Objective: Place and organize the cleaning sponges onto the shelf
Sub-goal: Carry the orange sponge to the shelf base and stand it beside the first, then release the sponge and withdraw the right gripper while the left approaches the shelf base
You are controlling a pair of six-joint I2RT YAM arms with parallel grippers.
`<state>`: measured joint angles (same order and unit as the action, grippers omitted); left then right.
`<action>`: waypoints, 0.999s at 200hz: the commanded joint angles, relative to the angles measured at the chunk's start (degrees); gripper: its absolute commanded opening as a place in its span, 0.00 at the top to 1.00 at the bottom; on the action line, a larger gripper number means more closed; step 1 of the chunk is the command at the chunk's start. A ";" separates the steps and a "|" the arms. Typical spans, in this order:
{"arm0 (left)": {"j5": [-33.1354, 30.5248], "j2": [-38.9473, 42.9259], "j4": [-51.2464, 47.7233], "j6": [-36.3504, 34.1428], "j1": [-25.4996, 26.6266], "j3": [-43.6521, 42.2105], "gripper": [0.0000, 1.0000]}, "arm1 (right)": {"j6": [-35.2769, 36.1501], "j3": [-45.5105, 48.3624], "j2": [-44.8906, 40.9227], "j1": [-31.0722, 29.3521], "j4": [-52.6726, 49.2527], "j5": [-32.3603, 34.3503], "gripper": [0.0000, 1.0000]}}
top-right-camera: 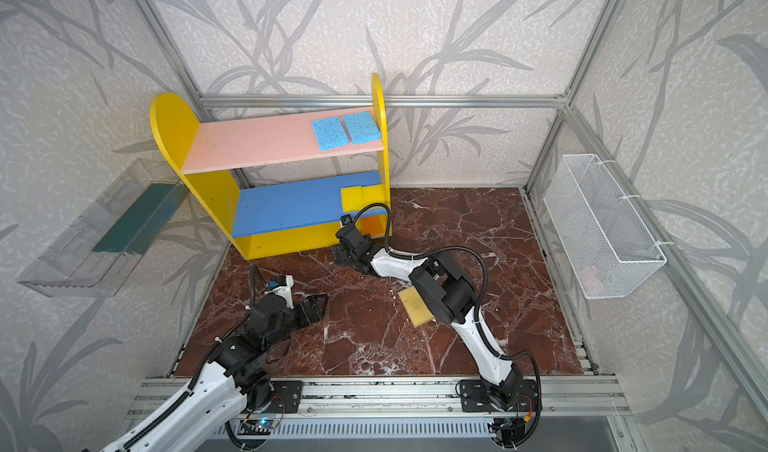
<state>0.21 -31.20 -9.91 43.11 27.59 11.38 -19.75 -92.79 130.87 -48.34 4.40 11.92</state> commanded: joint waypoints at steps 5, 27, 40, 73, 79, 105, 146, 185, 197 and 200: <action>-0.73 0.31 -1.25 0.31 -0.43 0.21 0.06 | -0.07 5.51 -6.05 0.35 3.53 -2.08 0.08; -1.18 -0.12 -0.16 0.53 -0.51 0.33 0.16 | -1.85 13.61 -12.10 1.11 7.08 -4.63 0.19; -1.17 -1.47 1.66 0.96 -0.60 0.40 0.31 | -3.63 18.80 -16.07 2.46 9.11 -6.96 0.35; -0.21 -9.85 9.20 2.14 -0.78 1.37 0.79 | -7.15 30.73 -26.26 7.07 12.00 -13.00 0.84; -0.14 -11.86 10.54 2.15 -0.71 1.85 0.88 | -7.23 32.56 -28.16 7.79 11.94 -13.51 0.87; -1.10 -19.98 16.57 2.96 -0.79 4.05 1.00 | -7.56 38.86 -36.56 11.49 9.84 -17.30 0.90; -1.61 -34.43 27.74 6.84 -0.77 9.17 1.00 | -7.63 47.44 -48.47 17.07 6.15 -21.87 0.89; -1.34 -48.36 29.58 12.59 -0.88 17.35 1.00 | -9.52 51.48 -56.39 19.41 2.38 -22.91 0.86; -0.99 -51.26 30.54 14.02 -0.86 18.98 1.00 | -10.28 52.72 -58.20 19.50 2.60 -22.82 0.86; -0.97 -51.97 30.71 14.32 -0.85 19.38 1.00 | -10.35 52.98 -58.64 19.51 2.72 -22.81 0.86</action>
<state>-0.12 -78.83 17.23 52.42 26.98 27.64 -28.34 -41.56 75.68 -29.12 8.80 -9.50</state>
